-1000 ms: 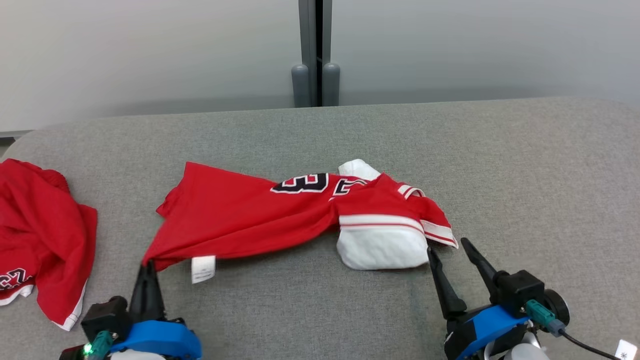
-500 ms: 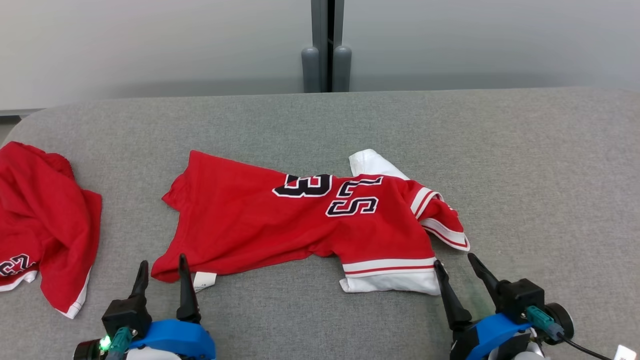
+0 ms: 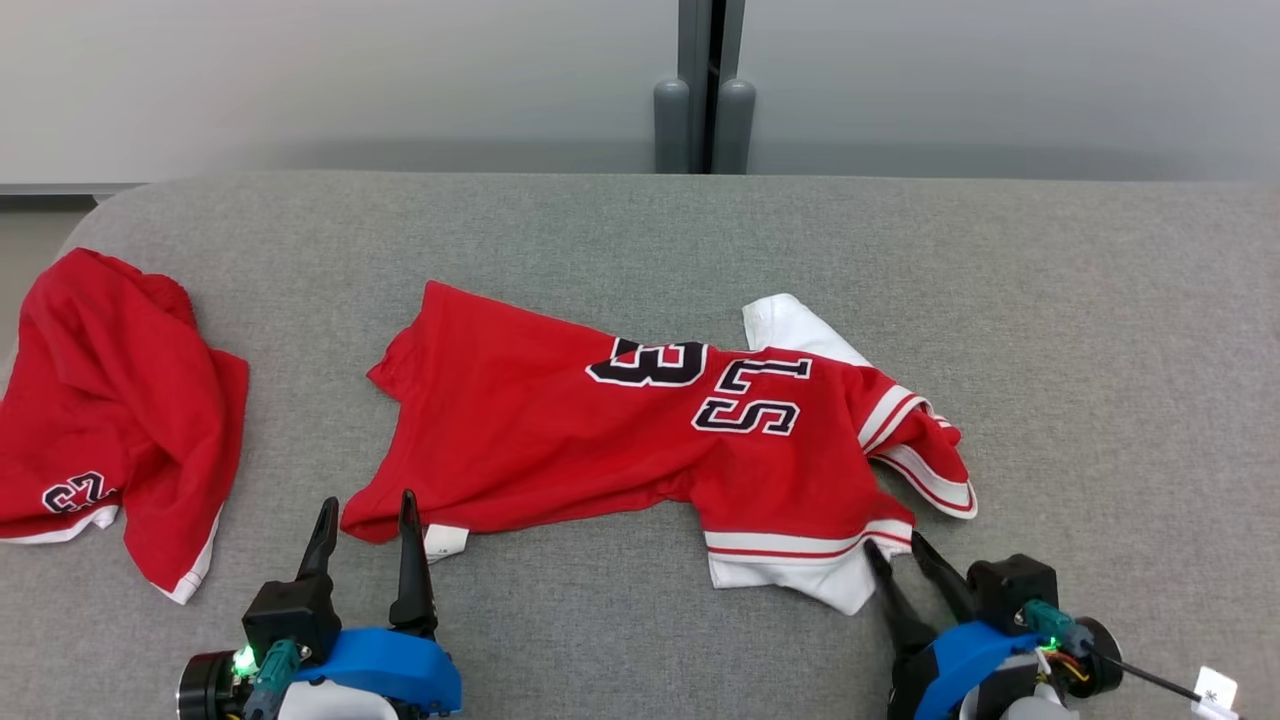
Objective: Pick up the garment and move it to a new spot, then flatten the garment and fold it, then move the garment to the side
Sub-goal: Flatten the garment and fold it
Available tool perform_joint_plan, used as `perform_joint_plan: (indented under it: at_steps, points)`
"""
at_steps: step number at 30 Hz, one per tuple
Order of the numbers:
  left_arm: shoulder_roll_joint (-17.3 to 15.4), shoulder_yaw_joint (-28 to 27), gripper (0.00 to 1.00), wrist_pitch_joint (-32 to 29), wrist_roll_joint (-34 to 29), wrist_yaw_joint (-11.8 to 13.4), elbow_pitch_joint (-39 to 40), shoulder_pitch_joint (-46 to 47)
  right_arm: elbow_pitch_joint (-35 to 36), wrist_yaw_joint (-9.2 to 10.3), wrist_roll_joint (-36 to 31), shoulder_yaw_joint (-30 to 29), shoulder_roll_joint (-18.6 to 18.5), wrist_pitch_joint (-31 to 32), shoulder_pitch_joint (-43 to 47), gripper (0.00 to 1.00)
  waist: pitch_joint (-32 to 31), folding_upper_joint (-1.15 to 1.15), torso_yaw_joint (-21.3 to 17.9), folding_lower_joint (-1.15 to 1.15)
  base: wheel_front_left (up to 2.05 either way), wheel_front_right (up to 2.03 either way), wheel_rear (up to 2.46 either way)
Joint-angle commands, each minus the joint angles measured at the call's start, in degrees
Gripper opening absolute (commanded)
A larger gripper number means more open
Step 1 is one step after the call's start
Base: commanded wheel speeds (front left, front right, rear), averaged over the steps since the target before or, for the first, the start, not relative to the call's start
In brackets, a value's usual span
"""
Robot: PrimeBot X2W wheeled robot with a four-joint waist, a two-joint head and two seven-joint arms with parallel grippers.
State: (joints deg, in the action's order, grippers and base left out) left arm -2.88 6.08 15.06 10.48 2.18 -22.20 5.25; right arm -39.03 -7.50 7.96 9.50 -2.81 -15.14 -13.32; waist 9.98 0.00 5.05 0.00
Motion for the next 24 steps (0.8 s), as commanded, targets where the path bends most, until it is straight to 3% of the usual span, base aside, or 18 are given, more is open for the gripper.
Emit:
perform_joint_plan:
  at_steps: [1, 5, 12, 24]
  points:
    - [0.0, 0.0, 1.00, 0.2, -0.5, -0.1, 0.5, 0.7, -2.3, 0.02, 0.5, 0.3, -0.1, 0.0, -1.6, 0.00, 0.1, 0.00, 0.3, 0.00, 0.00, 0.00, 0.00]
    - [0.0, -0.5, 1.00, 0.2, -0.7, -0.2, 1.1, 0.2, -1.2, 0.02, 1.7, 0.2, -0.1, 0.0, -2.9, 0.00, -0.1, 0.00, 0.0, 0.00, 0.00, 0.00, 0.00]
    - [0.0, 0.5, 1.00, 0.2, 0.1, -0.6, 1.2, -1.4, 10.1, 0.02, 1.8, -0.3, -1.0, 0.0, -0.7, 0.00, -3.2, 0.00, -3.1, 0.00, 0.00, 0.00, 0.00]
    - [0.0, 2.1, 1.00, 0.2, 1.7, 0.4, 1.1, -2.1, 26.3, 0.02, 5.2, 4.5, -3.3, 0.0, 4.4, 0.00, -4.2, 0.00, -7.4, 0.00, 0.00, 0.00, 0.00]
